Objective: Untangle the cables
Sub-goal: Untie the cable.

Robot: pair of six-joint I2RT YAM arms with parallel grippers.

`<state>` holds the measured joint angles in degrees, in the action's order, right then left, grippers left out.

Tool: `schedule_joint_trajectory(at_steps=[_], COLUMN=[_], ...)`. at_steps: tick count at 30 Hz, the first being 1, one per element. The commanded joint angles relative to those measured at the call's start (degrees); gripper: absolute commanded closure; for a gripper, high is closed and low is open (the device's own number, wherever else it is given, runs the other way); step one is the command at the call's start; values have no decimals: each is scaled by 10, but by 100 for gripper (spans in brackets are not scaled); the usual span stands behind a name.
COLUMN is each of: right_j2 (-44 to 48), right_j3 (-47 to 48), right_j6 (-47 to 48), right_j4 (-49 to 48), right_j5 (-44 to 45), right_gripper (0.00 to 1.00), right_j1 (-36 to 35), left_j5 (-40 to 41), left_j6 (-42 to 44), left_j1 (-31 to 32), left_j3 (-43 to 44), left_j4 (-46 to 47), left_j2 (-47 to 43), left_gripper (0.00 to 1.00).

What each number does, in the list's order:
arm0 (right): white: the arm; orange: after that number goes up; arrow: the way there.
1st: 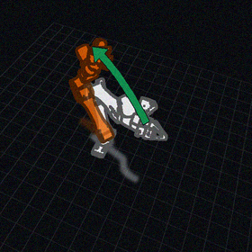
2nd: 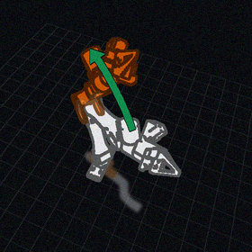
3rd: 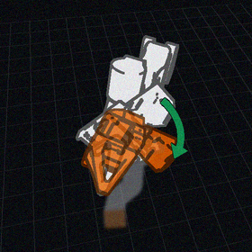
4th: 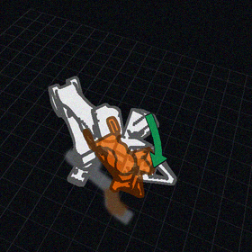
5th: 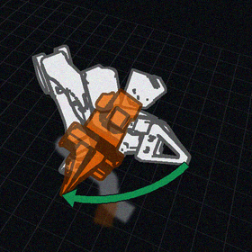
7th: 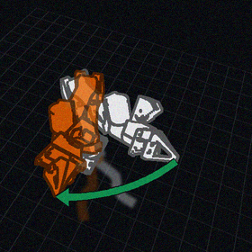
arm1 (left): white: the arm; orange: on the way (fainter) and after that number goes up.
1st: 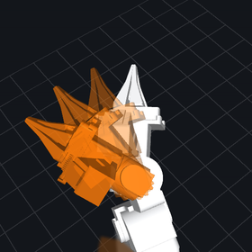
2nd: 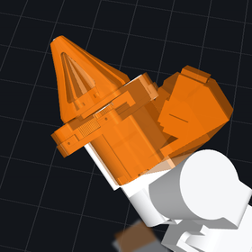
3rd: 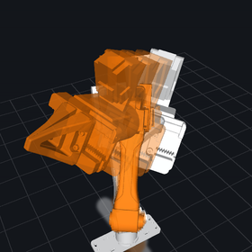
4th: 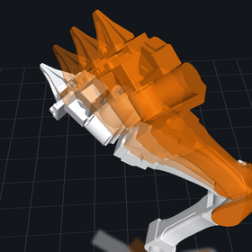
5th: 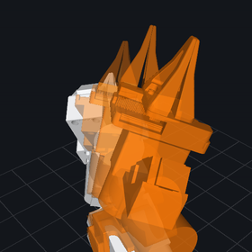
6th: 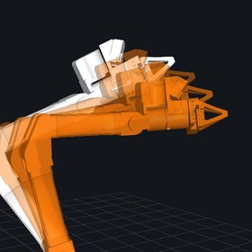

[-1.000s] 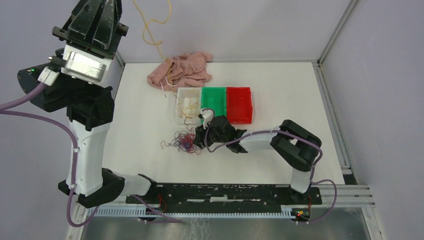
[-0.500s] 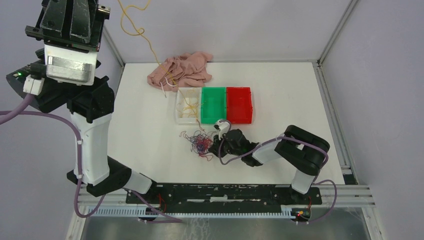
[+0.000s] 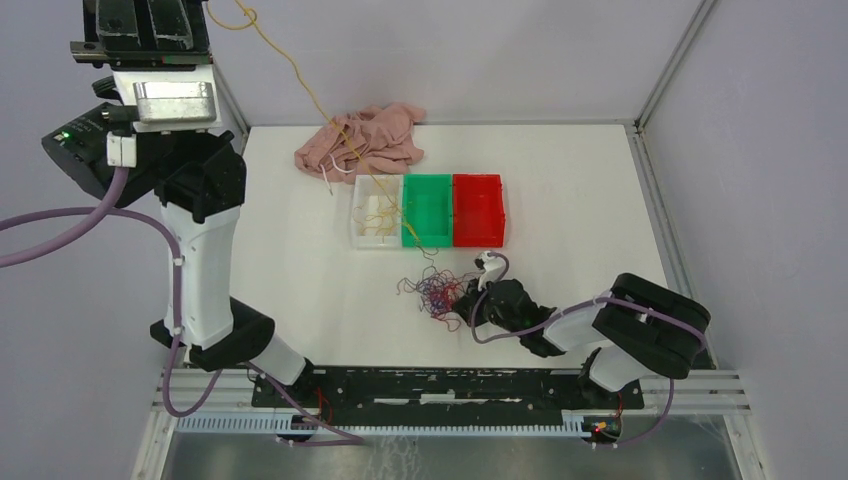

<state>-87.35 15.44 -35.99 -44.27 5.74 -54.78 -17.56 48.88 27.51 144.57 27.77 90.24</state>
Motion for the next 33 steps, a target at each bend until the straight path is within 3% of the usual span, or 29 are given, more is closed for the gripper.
schedule_joint_trajectory(at_steps=[1,6,8,11,14,17,22,26,33], right_j2=[5,37,58,89,146,216,315,320,230], right_j3=[-48,-92,-90,-81,-37,-13,60,85,168], right_j6=[-65,-146,-183,-169,-99,0,118,123,136], right_j4=[24,23,69,88,154,172,270,252,207], right_j5=[66,83,78,55,25,-39,-136,-185,-275], right_gripper=[100,100,100,98,83,53,26,19,17], right_j1=[16,67,92,107,108,107,107,107,94], left_j5=[42,48,55,69,67,35,-29,-36,-45], left_j6=[83,138,149,142,120,83,38,27,23], left_j1=[3,3,3,3,3,3,3,5,6], left_j3=[20,37,37,33,-41,-159,-303,-346,-360], left_j4=[24,25,23,9,-23,-38,-44,-48,-55], left_j2=[7,22,23,21,-14,-71,-134,-148,-157], left_gripper=[97,97,97,97,97,97,97,97,97])
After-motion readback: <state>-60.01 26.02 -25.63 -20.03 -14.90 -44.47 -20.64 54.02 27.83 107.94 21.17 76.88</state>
